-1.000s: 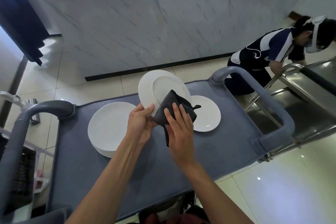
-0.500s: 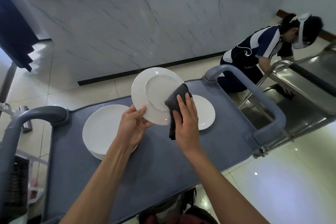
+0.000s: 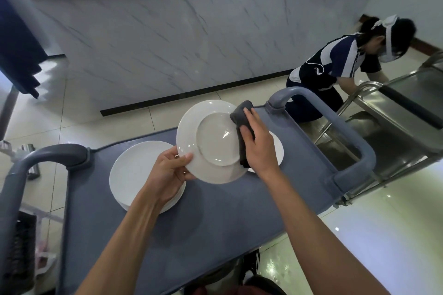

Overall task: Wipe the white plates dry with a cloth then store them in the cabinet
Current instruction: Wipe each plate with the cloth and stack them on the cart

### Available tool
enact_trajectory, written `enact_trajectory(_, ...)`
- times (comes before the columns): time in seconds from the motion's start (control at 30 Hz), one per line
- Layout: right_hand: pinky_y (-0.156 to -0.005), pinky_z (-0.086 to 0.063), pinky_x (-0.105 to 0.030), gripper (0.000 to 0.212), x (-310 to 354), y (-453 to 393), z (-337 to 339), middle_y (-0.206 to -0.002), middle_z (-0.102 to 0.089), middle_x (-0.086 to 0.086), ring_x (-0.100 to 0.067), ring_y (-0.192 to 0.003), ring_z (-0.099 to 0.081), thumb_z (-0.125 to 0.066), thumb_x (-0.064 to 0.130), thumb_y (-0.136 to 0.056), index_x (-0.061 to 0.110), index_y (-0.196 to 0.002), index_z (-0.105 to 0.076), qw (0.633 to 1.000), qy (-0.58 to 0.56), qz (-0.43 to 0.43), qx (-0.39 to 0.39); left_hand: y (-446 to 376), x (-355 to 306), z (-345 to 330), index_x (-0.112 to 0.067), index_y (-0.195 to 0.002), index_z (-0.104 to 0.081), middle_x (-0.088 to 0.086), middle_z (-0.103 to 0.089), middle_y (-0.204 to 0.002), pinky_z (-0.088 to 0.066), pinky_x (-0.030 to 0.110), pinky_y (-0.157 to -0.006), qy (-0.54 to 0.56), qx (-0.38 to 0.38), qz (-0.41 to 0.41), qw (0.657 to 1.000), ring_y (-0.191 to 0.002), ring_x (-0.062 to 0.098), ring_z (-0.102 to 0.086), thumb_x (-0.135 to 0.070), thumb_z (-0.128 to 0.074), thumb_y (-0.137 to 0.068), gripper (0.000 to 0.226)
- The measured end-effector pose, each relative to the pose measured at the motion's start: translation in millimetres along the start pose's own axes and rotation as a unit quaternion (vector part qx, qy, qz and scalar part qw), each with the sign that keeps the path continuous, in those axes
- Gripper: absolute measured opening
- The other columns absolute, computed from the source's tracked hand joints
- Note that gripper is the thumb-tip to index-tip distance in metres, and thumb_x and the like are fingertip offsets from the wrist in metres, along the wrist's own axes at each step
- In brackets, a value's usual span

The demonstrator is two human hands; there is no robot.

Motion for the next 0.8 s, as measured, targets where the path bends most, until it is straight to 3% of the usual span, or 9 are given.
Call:
enact_trajectory(0.1,-0.12,-0.026,-0.033,0.046,2,-4,0,-0.159,-0.036,0.002,-0.012,-0.147,-0.03,-0.049,0.02,-0.104,0.021,-0.15,-0.044,1.0,0.015,0.016,0.013,-1,-3,4,-0.002,-0.105,-0.073,0.022,-0.07,-0.103,-0.062,0.045,-0.068,-0.023,0.021,-0.003,0.999,-0.083,0.033,-0.07,-0.009,-0.073,-0.082,0.024)
enact_trajectory(0.17,-0.12,-0.026,-0.033,0.046,4,-5,-2,-0.159,-0.035,0.003,-0.012,-0.147,-0.029,-0.049,0.021,-0.104,0.025,-0.15,-0.044,0.999,0.027,0.027,0.024,-1,-4,7,-0.007,-0.101,-0.077,0.02,-0.071,-0.1,-0.062,0.048,-0.07,-0.047,0.042,-0.003,0.998,-0.082,0.032,-0.07,-0.024,-0.091,-0.067,0.041)
enact_trajectory(0.27,-0.12,-0.025,-0.032,0.046,9,-8,-6,-0.16,-0.035,0.001,-0.014,-0.147,-0.029,-0.048,0.022,-0.104,0.025,-0.15,-0.044,0.997,0.044,0.047,0.041,-1,-4,7,-0.007,-0.097,-0.078,0.019,-0.072,-0.095,-0.062,0.046,-0.068,-0.068,0.048,0.004,0.996,-0.081,0.03,-0.07,-0.035,-0.099,-0.051,0.057)
enact_trajectory(0.4,-0.117,-0.029,-0.037,0.046,20,-10,-14,-0.156,-0.041,-0.007,-0.024,-0.144,-0.036,-0.047,0.026,-0.101,0.02,-0.146,-0.05,0.986,0.101,0.122,0.043,0,-2,3,-0.004,-0.097,-0.077,0.018,-0.073,-0.092,-0.063,0.04,-0.062,-0.069,0.044,0.005,0.997,-0.078,0.029,-0.072,-0.009,-0.077,-0.073,0.024)
enact_trajectory(0.63,-0.11,-0.036,-0.052,0.045,29,1,-39,-0.154,-0.044,-0.007,-0.028,-0.142,-0.04,-0.042,0.032,-0.101,0.021,-0.144,-0.052,0.967,0.148,0.193,0.071,3,2,1,-0.003,-0.102,-0.075,0.016,-0.072,-0.09,-0.061,0.034,-0.057,-0.075,0.036,0.013,0.996,-0.073,0.024,-0.07,-0.005,-0.072,-0.077,0.026)
enact_trajectory(0.8,-0.111,-0.032,-0.053,0.045,36,16,-53,-0.156,-0.042,-0.002,-0.024,-0.145,-0.034,-0.038,0.033,-0.102,0.025,-0.144,-0.051,0.959,0.162,0.215,0.083,5,6,-2,0.004,-0.111,-0.068,0.016,-0.075,-0.092,-0.058,0.031,-0.055,-0.054,0.02,0.016,0.998,-0.076,0.025,-0.073,0.009,-0.059,-0.089,0.024)
Point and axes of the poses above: each hand's wrist, its own y-axis away from the middle knuckle, its own z-axis out of the back of the hand, x = y × z, the point moved 2 cm from there along -y, towards the middle knuckle
